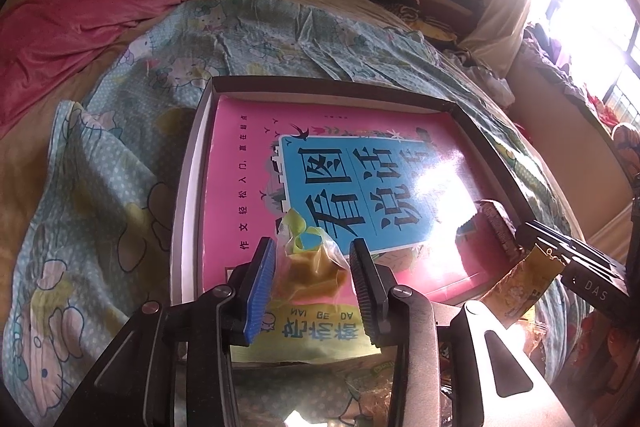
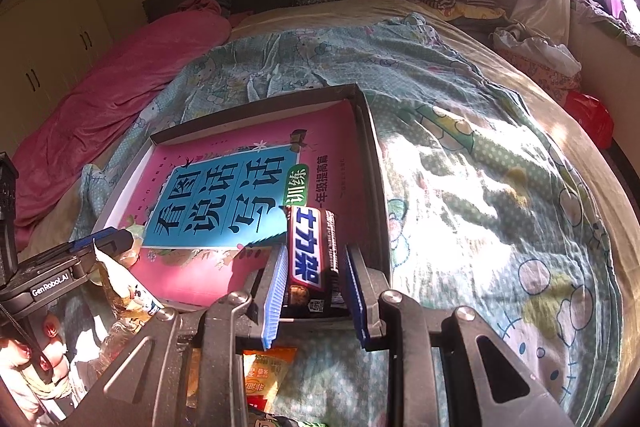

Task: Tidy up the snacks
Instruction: 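Open the left tool to drop the packet in the tray while the right tool releases the bar there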

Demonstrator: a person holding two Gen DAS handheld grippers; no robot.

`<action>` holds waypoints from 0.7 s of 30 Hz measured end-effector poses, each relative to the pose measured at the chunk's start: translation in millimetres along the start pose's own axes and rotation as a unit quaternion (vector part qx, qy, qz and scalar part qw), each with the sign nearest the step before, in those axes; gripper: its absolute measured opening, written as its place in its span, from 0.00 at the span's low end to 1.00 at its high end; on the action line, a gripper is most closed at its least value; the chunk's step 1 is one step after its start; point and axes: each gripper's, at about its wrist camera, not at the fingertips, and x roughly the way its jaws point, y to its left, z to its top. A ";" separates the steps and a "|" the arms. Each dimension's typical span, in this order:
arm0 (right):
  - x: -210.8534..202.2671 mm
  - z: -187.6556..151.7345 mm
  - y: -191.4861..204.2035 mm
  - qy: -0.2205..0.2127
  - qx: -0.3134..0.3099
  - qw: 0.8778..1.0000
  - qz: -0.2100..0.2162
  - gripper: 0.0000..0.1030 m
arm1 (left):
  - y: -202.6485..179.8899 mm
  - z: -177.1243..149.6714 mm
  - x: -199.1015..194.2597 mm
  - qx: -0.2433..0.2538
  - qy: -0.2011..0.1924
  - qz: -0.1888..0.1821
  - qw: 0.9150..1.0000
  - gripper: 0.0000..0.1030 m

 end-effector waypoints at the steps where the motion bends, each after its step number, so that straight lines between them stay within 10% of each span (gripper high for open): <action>1: -0.4 0.2 0.7 -0.001 -0.001 1.000 -0.002 0.28 | 0.4 0.4 -0.5 0.000 -0.001 -0.001 1.000 0.40; 21: -11.8 2.8 4.9 -0.015 0.003 1.000 -0.004 0.42 | 0.6 5.7 -22.4 -0.001 -0.026 -0.019 0.999 0.69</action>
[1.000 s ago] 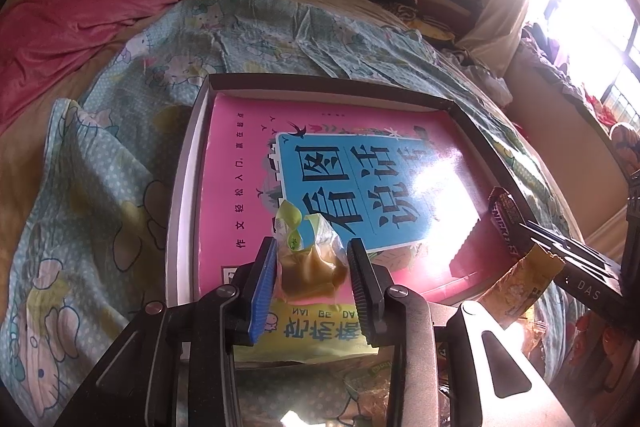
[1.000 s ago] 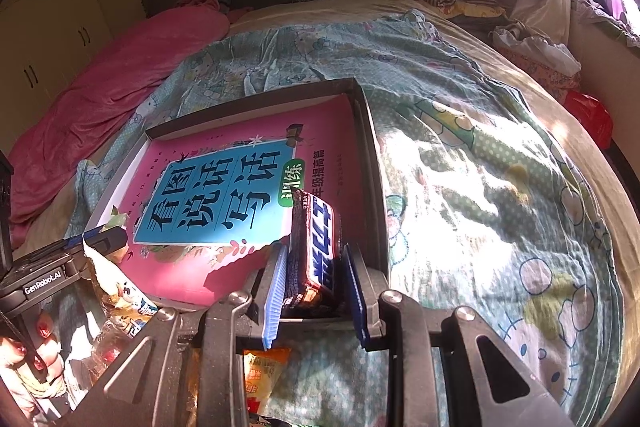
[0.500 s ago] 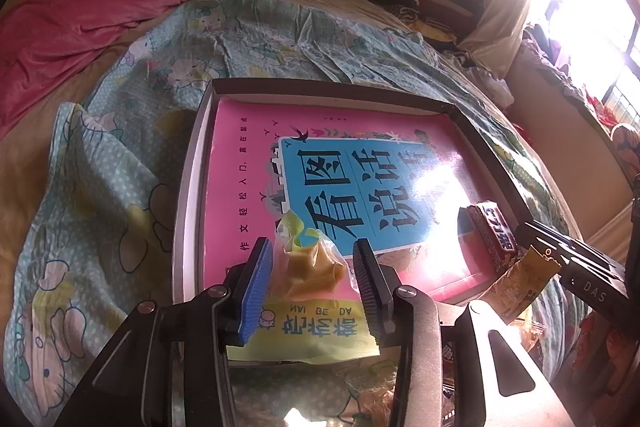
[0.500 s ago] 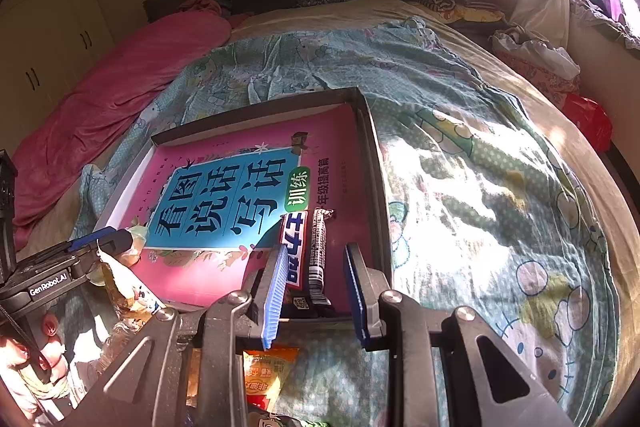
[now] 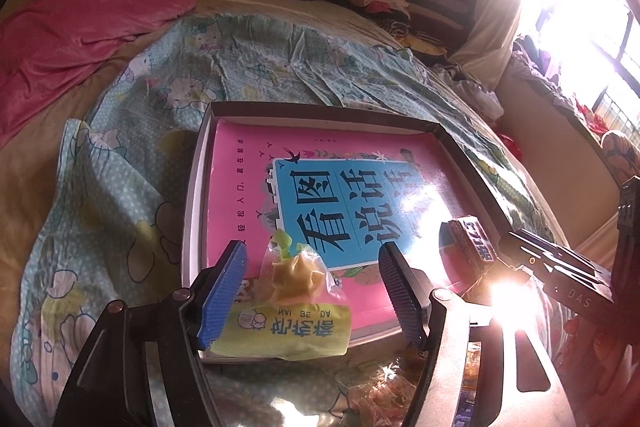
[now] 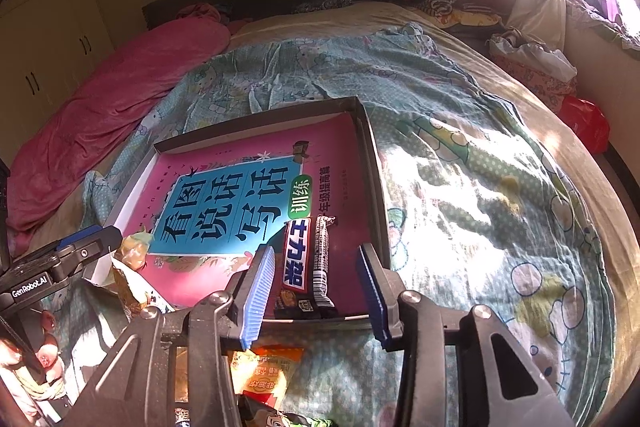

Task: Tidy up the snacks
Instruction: 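Open the left tool to drop the packet in the tray while the right tool releases the bar there, then withdraw both open tools from the tray back toward the snack pile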

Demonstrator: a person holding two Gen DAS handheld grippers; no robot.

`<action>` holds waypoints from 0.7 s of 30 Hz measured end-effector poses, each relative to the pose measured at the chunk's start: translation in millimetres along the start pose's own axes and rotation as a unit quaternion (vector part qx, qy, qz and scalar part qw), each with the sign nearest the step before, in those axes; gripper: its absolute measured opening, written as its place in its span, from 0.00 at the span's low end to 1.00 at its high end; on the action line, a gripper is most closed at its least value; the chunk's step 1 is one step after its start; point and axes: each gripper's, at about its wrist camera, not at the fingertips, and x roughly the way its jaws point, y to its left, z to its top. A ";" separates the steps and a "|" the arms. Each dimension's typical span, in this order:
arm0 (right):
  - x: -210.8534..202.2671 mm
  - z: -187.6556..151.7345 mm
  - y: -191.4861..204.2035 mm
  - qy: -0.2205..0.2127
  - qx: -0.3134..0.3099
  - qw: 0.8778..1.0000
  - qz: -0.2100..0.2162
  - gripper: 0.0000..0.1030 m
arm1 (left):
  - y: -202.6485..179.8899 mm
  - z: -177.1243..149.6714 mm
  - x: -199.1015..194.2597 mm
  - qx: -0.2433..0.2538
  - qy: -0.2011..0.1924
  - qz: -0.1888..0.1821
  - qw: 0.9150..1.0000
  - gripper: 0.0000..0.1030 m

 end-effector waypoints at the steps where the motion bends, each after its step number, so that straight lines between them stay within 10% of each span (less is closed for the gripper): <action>1: -0.4 0.4 0.1 0.000 0.001 1.000 0.000 0.42 | 0.9 0.2 -1.3 -0.002 -0.001 0.000 1.000 0.70; 21: -15.1 2.8 1.5 -0.025 0.005 1.000 0.001 0.54 | 12.1 -0.9 -34.5 -0.028 -0.020 -0.002 0.999 0.76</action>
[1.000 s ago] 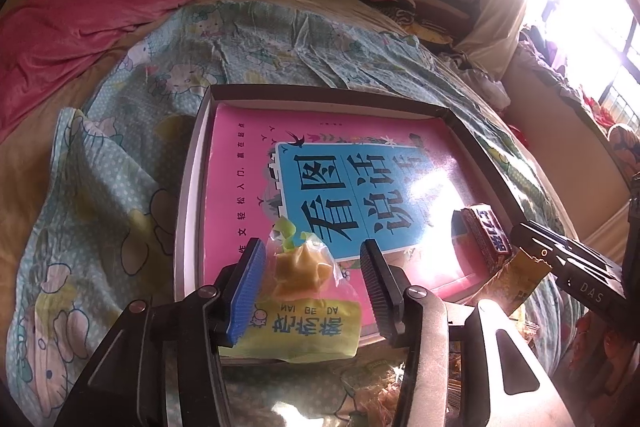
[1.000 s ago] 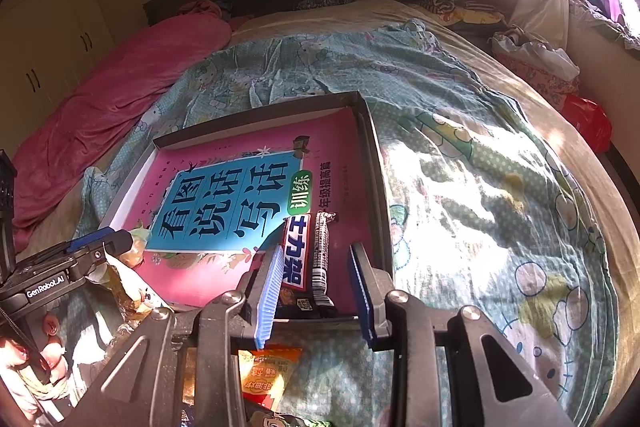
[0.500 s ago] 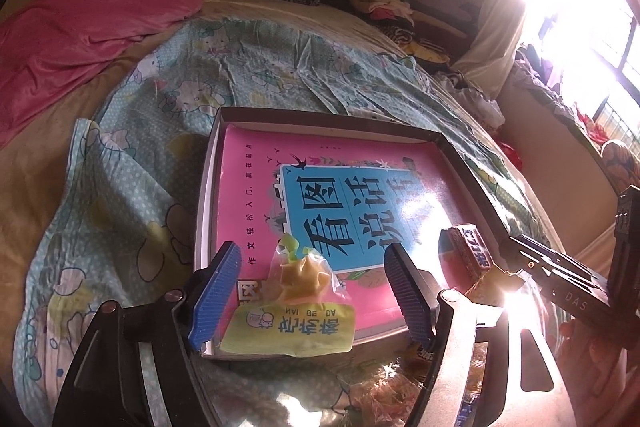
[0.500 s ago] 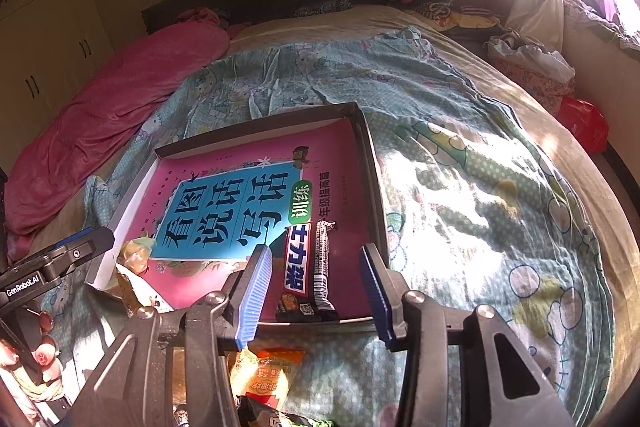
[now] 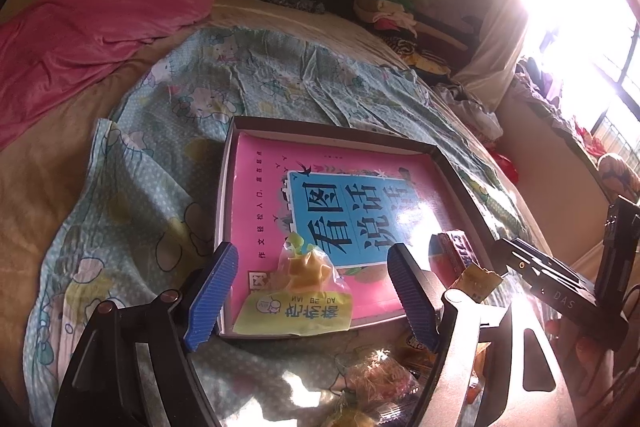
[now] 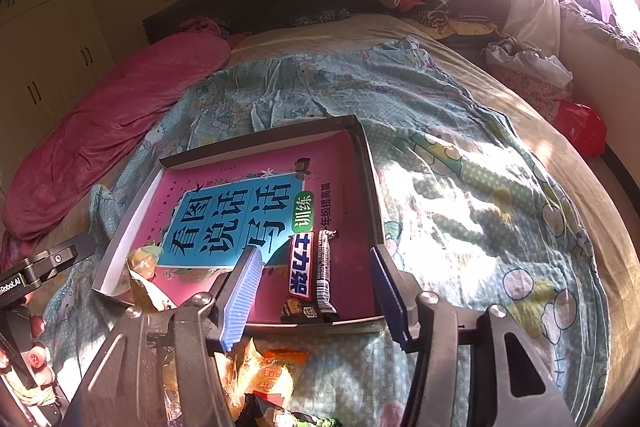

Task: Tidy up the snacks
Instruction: 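Withdraw both open tools from the tray back toward the snack pile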

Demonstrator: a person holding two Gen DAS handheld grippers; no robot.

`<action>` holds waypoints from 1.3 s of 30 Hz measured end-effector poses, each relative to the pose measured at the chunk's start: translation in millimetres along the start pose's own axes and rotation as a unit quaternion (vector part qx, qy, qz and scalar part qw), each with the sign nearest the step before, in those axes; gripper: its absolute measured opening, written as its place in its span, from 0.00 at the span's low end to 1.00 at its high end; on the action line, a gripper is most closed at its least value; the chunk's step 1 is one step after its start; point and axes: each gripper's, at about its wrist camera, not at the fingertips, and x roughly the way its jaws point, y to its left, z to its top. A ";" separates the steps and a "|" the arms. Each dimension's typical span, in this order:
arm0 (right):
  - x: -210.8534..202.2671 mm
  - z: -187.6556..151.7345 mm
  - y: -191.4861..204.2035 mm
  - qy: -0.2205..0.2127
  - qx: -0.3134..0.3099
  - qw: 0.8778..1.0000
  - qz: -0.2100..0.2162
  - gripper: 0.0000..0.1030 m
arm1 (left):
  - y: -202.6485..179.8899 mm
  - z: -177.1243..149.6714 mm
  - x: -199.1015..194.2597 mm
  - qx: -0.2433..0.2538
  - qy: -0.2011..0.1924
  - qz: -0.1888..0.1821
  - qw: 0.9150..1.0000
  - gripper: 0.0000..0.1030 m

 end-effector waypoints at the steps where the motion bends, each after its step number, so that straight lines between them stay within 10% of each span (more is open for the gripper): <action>1: -0.8 0.2 0.6 -0.001 -0.001 1.000 0.001 0.54 | 0.0 -0.7 -1.3 0.000 0.000 0.000 1.000 0.76; 39: -48.2 -2.9 2.3 -0.052 -0.008 0.998 0.033 0.63 | -13.2 -14.3 -52.9 0.016 -0.035 0.013 0.999 0.76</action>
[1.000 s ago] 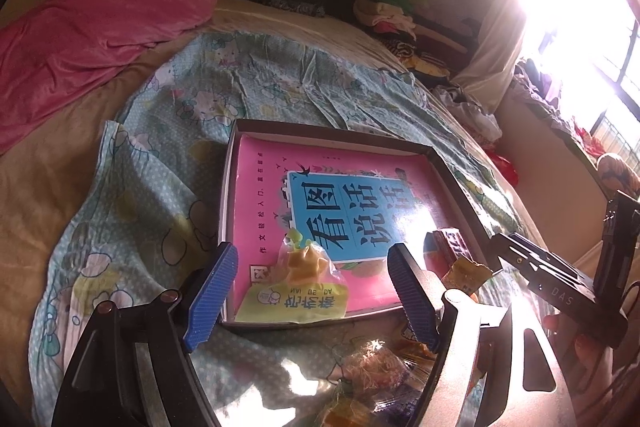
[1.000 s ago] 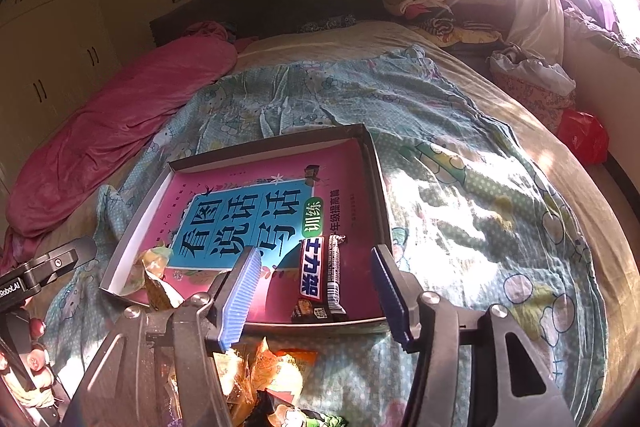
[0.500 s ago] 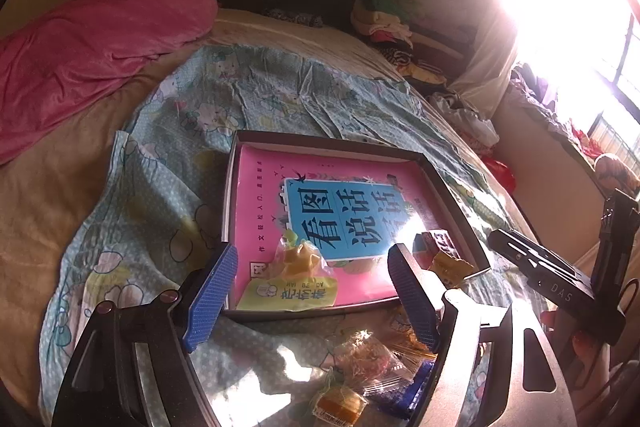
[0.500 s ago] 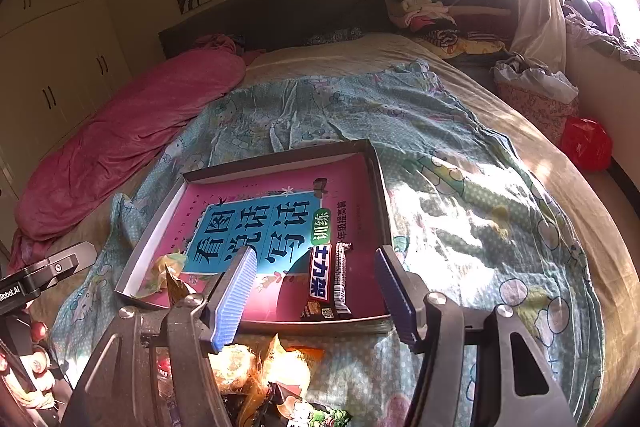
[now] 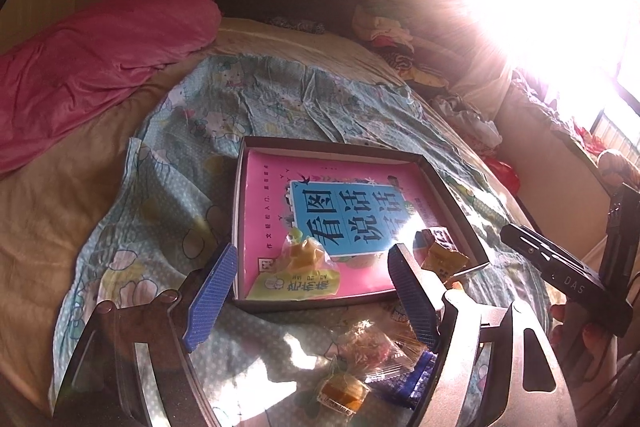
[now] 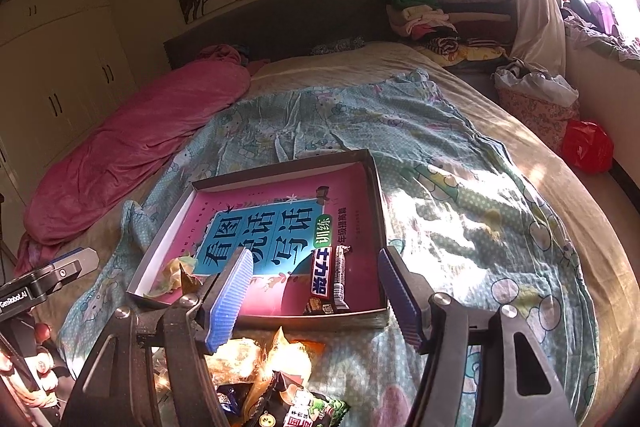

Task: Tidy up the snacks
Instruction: 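Withdraw both open tools from the tray back toward the snack pile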

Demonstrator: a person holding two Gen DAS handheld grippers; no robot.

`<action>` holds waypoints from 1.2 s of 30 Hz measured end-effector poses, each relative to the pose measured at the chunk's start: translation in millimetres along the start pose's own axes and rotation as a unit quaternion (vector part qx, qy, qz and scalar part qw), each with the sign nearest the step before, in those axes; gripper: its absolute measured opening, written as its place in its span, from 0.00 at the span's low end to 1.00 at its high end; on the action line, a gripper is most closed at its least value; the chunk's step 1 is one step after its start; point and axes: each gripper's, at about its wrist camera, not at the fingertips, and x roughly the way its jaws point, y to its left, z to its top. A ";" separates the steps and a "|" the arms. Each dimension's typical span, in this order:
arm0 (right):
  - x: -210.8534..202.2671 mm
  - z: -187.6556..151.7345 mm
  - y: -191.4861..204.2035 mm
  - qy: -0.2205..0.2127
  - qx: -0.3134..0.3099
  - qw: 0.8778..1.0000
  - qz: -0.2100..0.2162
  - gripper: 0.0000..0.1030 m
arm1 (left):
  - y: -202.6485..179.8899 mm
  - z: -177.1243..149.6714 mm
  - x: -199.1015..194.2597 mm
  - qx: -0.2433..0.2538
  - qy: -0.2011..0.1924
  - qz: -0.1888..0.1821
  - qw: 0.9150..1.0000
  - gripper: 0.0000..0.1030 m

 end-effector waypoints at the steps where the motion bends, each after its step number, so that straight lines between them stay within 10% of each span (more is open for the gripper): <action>1: -1.1 -0.5 0.6 -0.001 -0.001 1.000 0.001 0.64 | -0.6 -1.0 -0.4 0.000 0.001 -0.002 1.000 0.76; 36: -19.6 -18.9 19.5 0.006 -0.043 0.999 0.015 0.69 | -25.5 -31.1 -1.4 0.047 0.053 -0.019 0.997 0.76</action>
